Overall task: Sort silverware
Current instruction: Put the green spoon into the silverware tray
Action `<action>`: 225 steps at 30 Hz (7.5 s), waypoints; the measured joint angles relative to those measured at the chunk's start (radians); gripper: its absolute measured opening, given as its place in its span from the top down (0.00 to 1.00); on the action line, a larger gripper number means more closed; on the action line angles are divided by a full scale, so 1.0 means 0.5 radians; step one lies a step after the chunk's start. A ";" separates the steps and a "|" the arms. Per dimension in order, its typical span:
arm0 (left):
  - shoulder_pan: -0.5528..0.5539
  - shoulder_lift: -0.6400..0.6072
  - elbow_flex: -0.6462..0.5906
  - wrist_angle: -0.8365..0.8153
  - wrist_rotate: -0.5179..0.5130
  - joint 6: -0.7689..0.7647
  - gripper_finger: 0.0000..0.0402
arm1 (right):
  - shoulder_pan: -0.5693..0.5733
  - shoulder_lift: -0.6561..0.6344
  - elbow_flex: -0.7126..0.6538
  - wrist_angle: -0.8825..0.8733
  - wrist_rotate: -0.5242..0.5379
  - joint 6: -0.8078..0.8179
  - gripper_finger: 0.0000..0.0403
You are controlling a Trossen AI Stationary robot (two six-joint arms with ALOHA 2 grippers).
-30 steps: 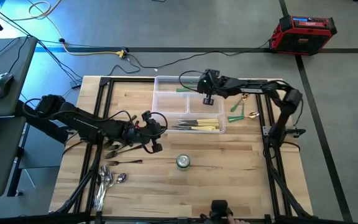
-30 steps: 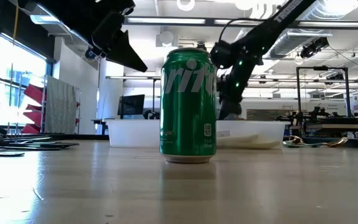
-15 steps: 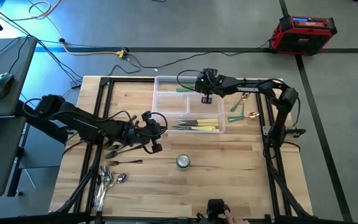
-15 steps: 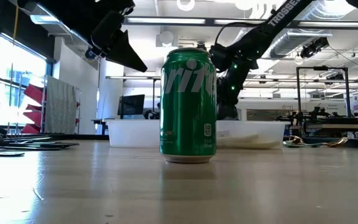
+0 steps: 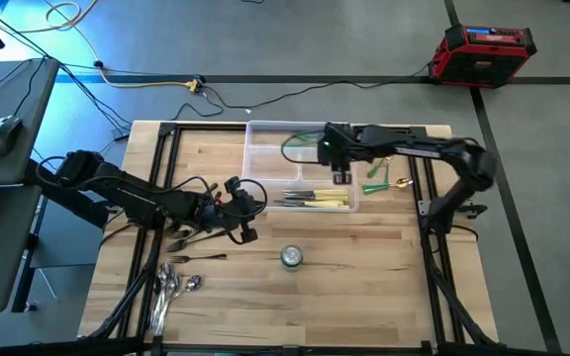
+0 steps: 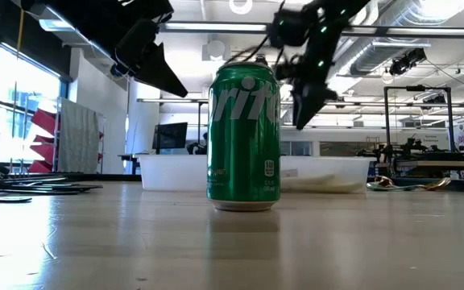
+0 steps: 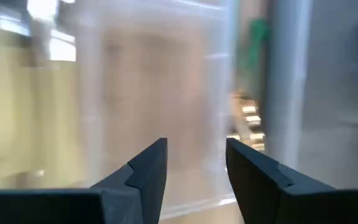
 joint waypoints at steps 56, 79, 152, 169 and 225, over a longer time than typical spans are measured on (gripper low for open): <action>0.002 0.000 0.000 0.127 0.049 0.092 1.00 | -0.679 -0.197 -1.148 -0.159 -0.222 -0.223 0.97; 0.003 0.000 0.001 0.126 0.050 0.091 1.00 | -0.297 -0.200 -1.116 -0.285 -0.312 0.389 0.73; 0.002 0.000 0.002 0.111 0.090 0.075 1.00 | 0.060 -0.124 -1.165 -0.092 -0.520 0.240 0.77; 0.007 0.000 0.002 0.232 0.069 0.095 1.00 | 0.102 -0.085 -0.850 -0.808 -0.842 0.532 1.00; -0.047 0.001 0.001 0.133 -0.044 -0.031 1.00 | -0.473 1.160 1.405 -0.937 -0.237 -0.282 0.68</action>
